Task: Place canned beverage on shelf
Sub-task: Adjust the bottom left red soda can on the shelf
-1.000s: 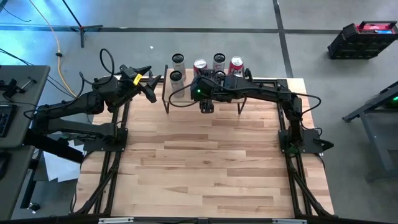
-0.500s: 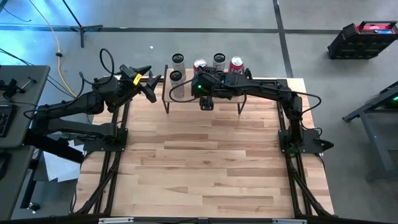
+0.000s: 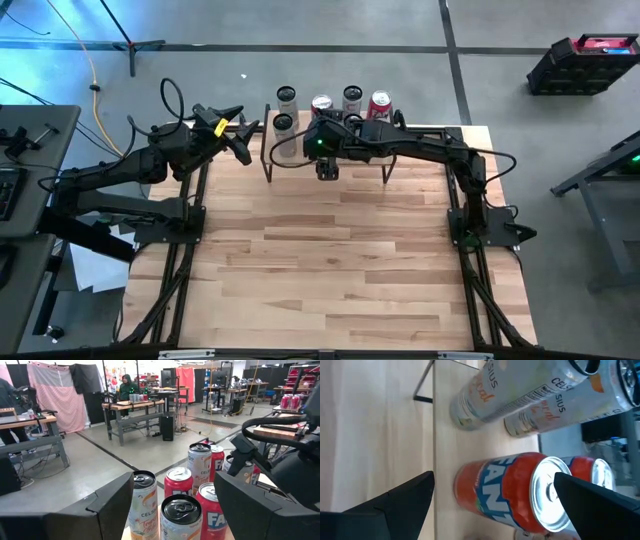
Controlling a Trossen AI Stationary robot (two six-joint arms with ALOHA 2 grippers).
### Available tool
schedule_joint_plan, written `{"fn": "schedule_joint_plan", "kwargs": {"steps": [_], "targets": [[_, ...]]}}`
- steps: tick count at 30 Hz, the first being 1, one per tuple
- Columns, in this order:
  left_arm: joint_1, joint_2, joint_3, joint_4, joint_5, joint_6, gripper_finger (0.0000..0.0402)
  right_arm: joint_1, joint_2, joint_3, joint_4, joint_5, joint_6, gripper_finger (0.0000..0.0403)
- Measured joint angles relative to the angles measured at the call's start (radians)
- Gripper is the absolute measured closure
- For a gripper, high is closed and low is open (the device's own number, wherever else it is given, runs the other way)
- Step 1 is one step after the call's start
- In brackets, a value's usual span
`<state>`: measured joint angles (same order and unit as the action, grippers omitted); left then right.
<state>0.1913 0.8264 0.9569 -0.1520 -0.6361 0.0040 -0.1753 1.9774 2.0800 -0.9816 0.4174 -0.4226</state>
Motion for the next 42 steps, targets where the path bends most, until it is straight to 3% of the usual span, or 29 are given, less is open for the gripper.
{"fn": "schedule_joint_plan", "kwargs": {"steps": [15,31,42], "targets": [[0.0,0.0,0.0,0.0,0.0,-0.003,0.0135,-0.016,0.0,0.0,-0.014,-0.077,0.056,0.0007],[0.0,0.0,0.0,0.0,0.0,-0.003,0.0135,0.015,0.0,0.0,-0.012,0.014,-0.045,0.0007],[0.0,0.0,0.0,0.0,0.0,-0.001,0.0135,-0.012,0.0,0.0,0.01,-0.007,-0.019,0.0007]]}}
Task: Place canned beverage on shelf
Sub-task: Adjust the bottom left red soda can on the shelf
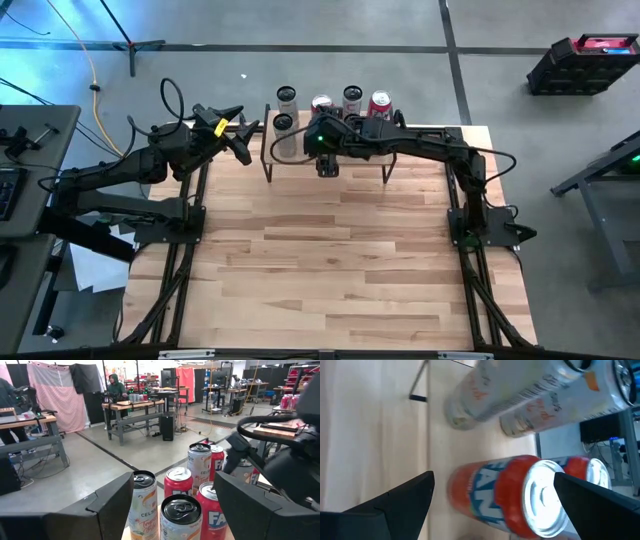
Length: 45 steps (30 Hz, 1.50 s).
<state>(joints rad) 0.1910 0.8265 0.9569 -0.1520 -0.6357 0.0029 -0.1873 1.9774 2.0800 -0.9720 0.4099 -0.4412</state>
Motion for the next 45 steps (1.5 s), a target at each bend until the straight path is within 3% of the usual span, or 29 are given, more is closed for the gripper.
{"fn": "schedule_joint_plan", "kwargs": {"steps": [8,17,45], "targets": [[0.0,0.0,0.0,0.0,0.0,0.001,0.0135,-0.014,0.0,0.0,0.015,-0.059,-0.001,0.0007],[0.0,0.0,0.0,0.0,0.0,0.001,0.0135,-0.013,0.004,0.0,0.017,0.017,-0.017,0.0007],[0.0,0.0,0.0,0.0,0.0,-0.005,0.0135,-0.014,0.004,0.0,-0.022,-0.018,0.06,0.0007]]}}
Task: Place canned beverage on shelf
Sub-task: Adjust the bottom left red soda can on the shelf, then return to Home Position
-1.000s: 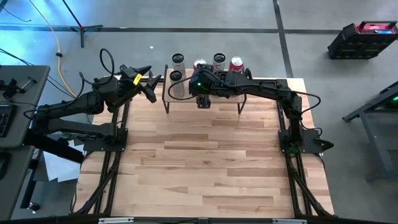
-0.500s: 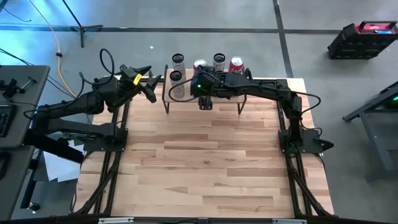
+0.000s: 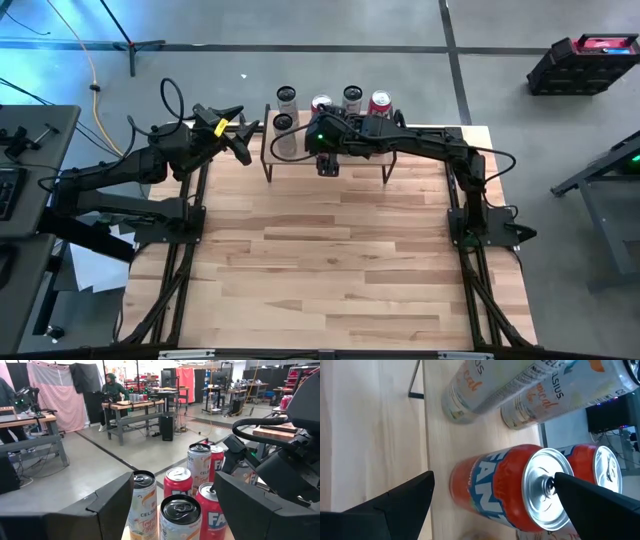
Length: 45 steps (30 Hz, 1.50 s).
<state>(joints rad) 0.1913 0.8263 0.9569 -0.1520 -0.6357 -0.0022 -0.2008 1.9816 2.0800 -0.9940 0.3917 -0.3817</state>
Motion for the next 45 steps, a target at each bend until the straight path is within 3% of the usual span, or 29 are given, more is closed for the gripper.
{"fn": "schedule_joint_plan", "kwargs": {"steps": [7,14,31,40,45], "targets": [[0.0,0.0,0.0,0.0,0.004,-0.004,0.0135,0.0,0.0,0.0,0.008,-0.004,-0.002,0.0007],[0.0,0.0,0.0,0.0,0.004,-0.005,0.0135,0.018,-0.008,0.003,0.022,0.105,-0.067,0.0007],[-0.007,0.0,0.0,-0.01,0.006,-0.023,0.0135,0.01,-0.013,0.24,0.042,0.104,0.113,0.0007],[-0.018,-0.006,0.0,-0.02,0.184,-0.101,0.0135,-0.067,-0.028,0.267,0.056,0.004,0.209,0.0007],[-0.018,-0.005,0.0,-0.069,0.207,-0.119,0.0135,-0.119,-0.028,0.267,0.064,0.0,0.154,0.0007]]}}
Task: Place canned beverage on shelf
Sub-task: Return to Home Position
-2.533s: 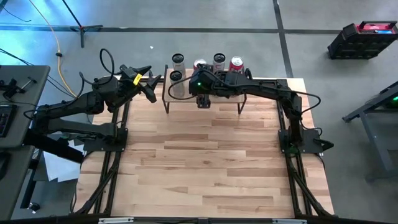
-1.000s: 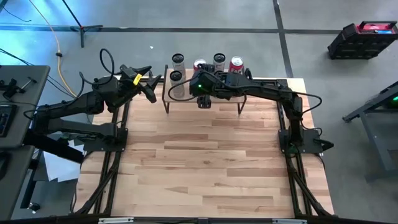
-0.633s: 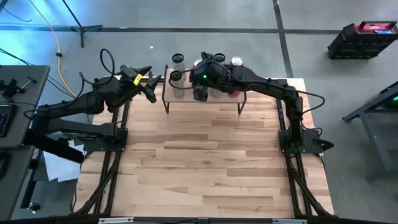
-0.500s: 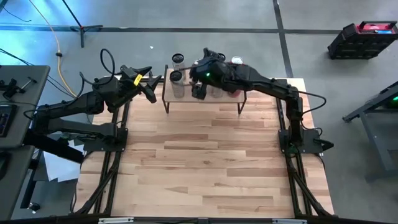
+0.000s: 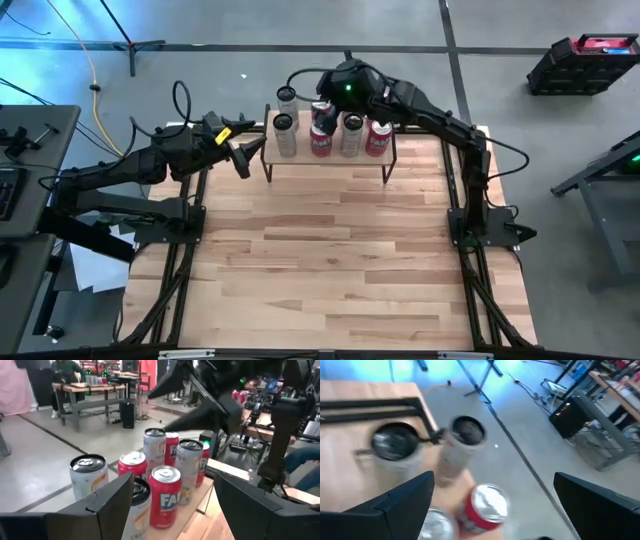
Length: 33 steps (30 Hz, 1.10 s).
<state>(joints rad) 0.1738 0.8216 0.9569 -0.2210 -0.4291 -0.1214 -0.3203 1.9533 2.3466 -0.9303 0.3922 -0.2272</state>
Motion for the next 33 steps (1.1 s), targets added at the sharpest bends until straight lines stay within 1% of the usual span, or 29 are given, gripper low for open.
{"fn": "schedule_joint_plan", "kwargs": {"steps": [3,5,6,7,10,11,12,18,23,28,33], "targets": [[0.004,0.0,0.0,-0.008,-0.012,-0.009,0.0135,-0.044,0.0,0.0,-0.018,0.0,-0.072,0.0007],[0.011,0.002,0.0,0.003,-0.05,-0.009,0.0135,-0.077,0.0,0.0,-0.034,-0.014,-0.111,0.0007],[0.016,0.006,0.0,0.017,-0.074,-0.009,0.0135,-0.096,0.0,0.0,-0.037,-0.05,-0.122,0.0007],[0.024,0.013,0.0,0.034,-0.094,-0.009,0.0135,-0.117,0.0,0.0,-0.036,-0.109,-0.126,0.0007],[0.064,0.033,0.0,0.107,-0.118,-0.008,0.0135,-0.172,0.003,-0.001,0.002,-0.335,-0.102,0.0007],[0.081,0.04,0.0,0.146,-0.12,-0.008,0.0135,-0.182,0.009,-0.001,0.03,-0.371,-0.091,0.0007],[0.098,0.049,0.0,0.183,-0.119,-0.008,0.0135,-0.188,0.013,-0.001,0.051,-0.377,-0.09,0.0007],[0.177,0.114,0.0,0.353,-0.105,-0.014,0.0135,-0.179,0.048,-0.001,0.114,-0.289,-0.066,0.0007],[0.208,0.154,0.0,0.367,-0.105,-0.086,0.0135,-0.144,0.062,-0.002,0.111,-0.184,-0.065,0.0007],[0.222,0.159,0.0,0.4,-0.104,-0.135,0.0135,-0.113,0.063,-0.002,0.092,-0.031,0.01,0.0007],[0.239,0.154,0.0,0.48,-0.092,-0.139,0.0135,-0.07,0.063,-0.002,0.04,0.047,0.032,0.0007]]}}
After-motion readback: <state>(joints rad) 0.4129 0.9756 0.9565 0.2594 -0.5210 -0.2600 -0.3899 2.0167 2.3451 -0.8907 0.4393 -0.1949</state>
